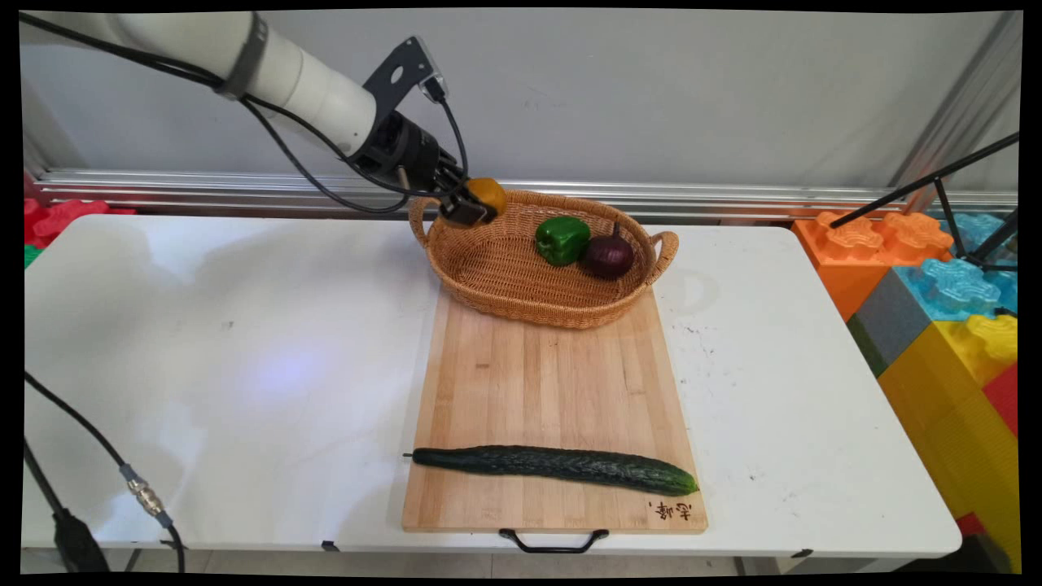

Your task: Place the picked object in the vegetable basket

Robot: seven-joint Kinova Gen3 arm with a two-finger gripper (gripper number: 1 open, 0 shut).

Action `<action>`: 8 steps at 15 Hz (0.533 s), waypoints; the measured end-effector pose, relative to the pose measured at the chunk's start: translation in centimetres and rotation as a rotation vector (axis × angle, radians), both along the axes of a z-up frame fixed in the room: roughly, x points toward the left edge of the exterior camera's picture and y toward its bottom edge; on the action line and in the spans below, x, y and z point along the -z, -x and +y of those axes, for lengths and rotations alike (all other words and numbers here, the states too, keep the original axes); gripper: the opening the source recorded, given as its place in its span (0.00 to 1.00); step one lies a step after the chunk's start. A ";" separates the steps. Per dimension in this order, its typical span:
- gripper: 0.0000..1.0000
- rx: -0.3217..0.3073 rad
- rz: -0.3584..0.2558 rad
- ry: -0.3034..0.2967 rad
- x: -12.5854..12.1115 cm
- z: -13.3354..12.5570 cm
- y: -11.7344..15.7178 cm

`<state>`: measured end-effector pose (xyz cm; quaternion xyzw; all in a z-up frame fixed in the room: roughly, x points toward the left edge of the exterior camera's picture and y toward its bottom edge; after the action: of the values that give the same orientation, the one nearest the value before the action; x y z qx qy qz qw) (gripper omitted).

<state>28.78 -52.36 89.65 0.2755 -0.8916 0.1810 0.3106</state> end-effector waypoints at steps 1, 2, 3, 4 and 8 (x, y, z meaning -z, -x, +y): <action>0.00 -0.017 -0.007 0.002 0.4 -0.5 -0.1; 0.00 -0.040 -0.017 0.005 1.0 -1.2 -0.2; 0.00 -0.060 -0.026 0.006 1.7 -1.9 -0.3; 0.00 -0.072 -0.031 0.006 2.1 -2.4 -0.3; 0.00 -0.124 -0.050 -0.008 5.1 -5.3 0.0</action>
<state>28.77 -57.61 84.55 0.3268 -0.8810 0.2031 0.2754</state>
